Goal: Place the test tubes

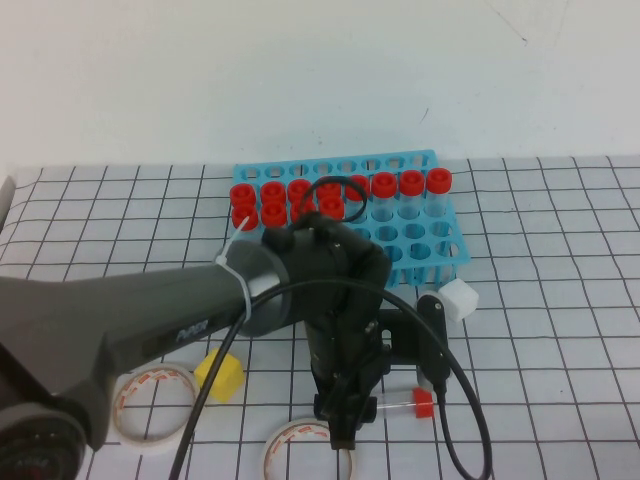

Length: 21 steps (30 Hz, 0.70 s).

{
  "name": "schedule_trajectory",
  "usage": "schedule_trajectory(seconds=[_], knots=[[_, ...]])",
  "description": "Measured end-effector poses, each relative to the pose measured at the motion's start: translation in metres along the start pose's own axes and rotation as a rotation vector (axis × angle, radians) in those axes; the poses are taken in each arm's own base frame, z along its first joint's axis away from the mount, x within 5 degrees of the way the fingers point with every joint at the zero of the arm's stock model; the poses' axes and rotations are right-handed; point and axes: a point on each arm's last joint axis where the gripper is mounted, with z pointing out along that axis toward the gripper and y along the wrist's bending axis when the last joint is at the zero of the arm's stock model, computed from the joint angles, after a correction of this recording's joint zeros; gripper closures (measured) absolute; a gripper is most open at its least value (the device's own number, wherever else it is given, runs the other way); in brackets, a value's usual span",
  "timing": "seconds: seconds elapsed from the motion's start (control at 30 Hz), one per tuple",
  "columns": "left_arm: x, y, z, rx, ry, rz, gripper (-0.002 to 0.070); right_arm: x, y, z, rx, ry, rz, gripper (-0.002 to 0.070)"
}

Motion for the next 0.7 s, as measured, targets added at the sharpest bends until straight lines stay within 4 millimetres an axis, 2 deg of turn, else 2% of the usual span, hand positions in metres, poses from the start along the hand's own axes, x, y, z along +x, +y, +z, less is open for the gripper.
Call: schedule_trajectory(seconds=[0.23,0.3,0.4,0.43,0.57,0.7], knots=[[0.001,0.001,0.011,0.008,0.029,-0.002,0.0302,0.0,0.0,0.0,0.0,0.0,0.0,0.0678],[0.002,0.0,0.011,0.009,0.035,-0.017,0.0348,0.0,0.0,0.0,0.0,0.0,0.0,0.0678],[0.003,-0.001,0.011,0.022,0.057,-0.049,0.0469,0.0,0.0,0.0,0.0,0.0,0.0,0.0678],[0.004,-0.001,0.01,0.028,0.07,-0.055,0.0464,0.0,0.0,0.0,0.0,0.0,0.0,0.0678],[0.004,0.001,-0.002,0.065,0.137,-0.072,0.0464,0.0,0.0,0.0,-0.003,-0.001,0.007,0.0678],[0.002,0.003,-0.025,0.085,0.171,-0.175,0.0464,0.0,0.001,0.0,-0.009,-0.002,-0.008,0.0678]])
